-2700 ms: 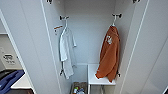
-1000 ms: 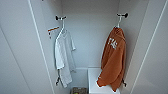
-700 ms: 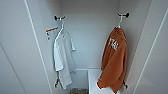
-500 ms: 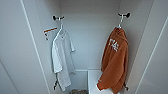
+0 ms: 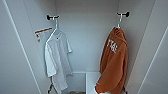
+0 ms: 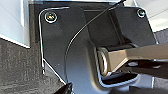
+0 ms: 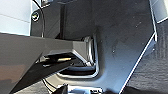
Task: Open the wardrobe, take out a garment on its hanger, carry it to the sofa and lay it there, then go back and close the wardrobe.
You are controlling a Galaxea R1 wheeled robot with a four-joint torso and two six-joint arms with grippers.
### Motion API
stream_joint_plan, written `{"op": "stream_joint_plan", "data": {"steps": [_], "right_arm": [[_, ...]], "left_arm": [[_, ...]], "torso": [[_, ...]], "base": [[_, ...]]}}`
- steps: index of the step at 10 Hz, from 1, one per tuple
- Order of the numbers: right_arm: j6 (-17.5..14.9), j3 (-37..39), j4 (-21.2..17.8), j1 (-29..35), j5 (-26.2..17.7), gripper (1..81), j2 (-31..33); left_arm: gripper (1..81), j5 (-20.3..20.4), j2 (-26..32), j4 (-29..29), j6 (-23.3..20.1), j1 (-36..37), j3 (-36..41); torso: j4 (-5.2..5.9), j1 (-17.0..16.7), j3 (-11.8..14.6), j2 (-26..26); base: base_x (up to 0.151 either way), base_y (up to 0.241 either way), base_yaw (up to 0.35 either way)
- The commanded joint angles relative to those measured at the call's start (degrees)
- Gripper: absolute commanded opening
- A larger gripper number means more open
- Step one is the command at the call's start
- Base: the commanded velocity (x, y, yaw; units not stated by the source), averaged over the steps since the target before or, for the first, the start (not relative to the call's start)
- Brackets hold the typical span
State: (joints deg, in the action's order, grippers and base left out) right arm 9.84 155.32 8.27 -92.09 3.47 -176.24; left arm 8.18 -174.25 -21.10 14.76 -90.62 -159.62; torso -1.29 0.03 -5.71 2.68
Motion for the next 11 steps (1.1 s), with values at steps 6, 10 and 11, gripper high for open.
{"op": "stream_joint_plan", "data": {"steps": [6, 10, 11], "right_arm": [[-0.2, -0.4, 0.7, 1.9, -3.1, 81.1, -0.5], [0.1, -0.4, 0.4, 2.0, -3.5, 81.1, -0.4], [0.0, -0.4, 0.4, 2.1, -3.6, 81.1, -0.4]], "left_arm": [[81.1, -2.7, 0.4, -0.4, -0.5, 1.7, -0.2], [81.1, -2.7, 0.4, -0.4, -0.7, 1.7, -0.2], [81.1, -2.7, 0.3, -0.4, -0.7, 1.7, -0.2]], "torso": [[0.00, 0.0, 0.0, 0.0], [0.00, 0.0, 0.0, 0.0], [0.00, 0.0, 0.0, 0.0]], "base": [[0.088, 0.000, 0.000], [0.088, 0.000, 0.000], [0.088, 0.000, 0.000]]}}
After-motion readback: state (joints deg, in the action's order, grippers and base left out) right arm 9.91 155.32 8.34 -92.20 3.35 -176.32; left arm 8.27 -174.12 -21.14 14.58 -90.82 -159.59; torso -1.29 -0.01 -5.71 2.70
